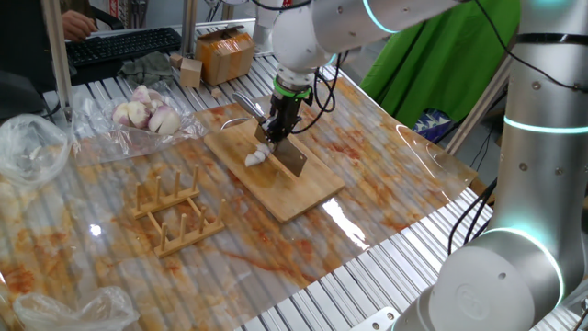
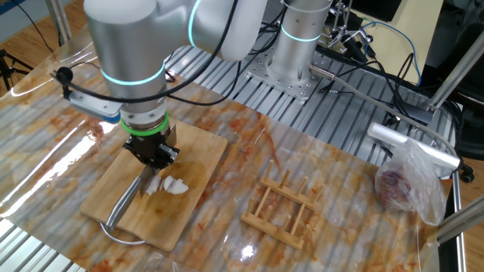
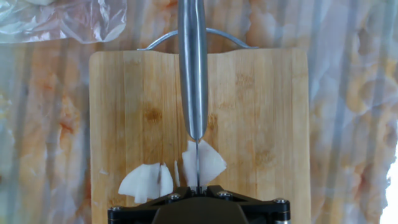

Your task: Chop the onions

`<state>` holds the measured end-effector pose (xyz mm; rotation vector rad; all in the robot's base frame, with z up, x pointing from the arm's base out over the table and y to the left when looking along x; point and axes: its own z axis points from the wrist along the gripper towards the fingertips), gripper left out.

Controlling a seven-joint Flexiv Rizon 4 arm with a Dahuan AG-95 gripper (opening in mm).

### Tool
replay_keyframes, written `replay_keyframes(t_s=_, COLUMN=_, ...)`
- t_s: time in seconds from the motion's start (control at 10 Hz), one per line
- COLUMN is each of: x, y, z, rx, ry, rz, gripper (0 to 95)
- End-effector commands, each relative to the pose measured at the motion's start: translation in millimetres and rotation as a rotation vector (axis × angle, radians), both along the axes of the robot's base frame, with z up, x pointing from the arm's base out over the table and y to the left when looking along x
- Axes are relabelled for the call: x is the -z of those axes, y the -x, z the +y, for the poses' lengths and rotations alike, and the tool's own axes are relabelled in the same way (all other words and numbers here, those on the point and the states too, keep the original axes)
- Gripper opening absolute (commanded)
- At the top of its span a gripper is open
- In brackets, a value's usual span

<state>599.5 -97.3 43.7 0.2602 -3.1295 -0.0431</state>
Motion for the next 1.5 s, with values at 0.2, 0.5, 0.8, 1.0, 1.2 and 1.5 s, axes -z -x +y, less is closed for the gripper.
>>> replay_keyframes(t_s=0.2, x=25.0, y=4.3, z=3.1, rx=0.021, ry=0.011, rz=-0.008, gripper=0.0)
replay_keyframes(t_s=0.5, x=27.0, y=0.9, z=3.3, rx=0.027, ry=0.014, rz=0.016, gripper=0.0)
replay_keyframes(t_s=0.8, x=16.8, y=-1.0, z=4.7, rx=0.031, ry=0.011, rz=0.018, gripper=0.0)
replay_keyframes(t_s=1.0, x=-3.3, y=-3.6, z=6.1, rx=0.033, ry=0.025, rz=0.04, gripper=0.0)
replay_keyframes(t_s=1.2, x=-0.4, y=-1.0, z=6.5, rx=0.034, ry=0.023, rz=0.041, gripper=0.0)
replay_keyframes(t_s=1.5, x=10.0, y=3.9, z=6.6, rx=0.04, ry=0.015, rz=0.021, gripper=0.0)
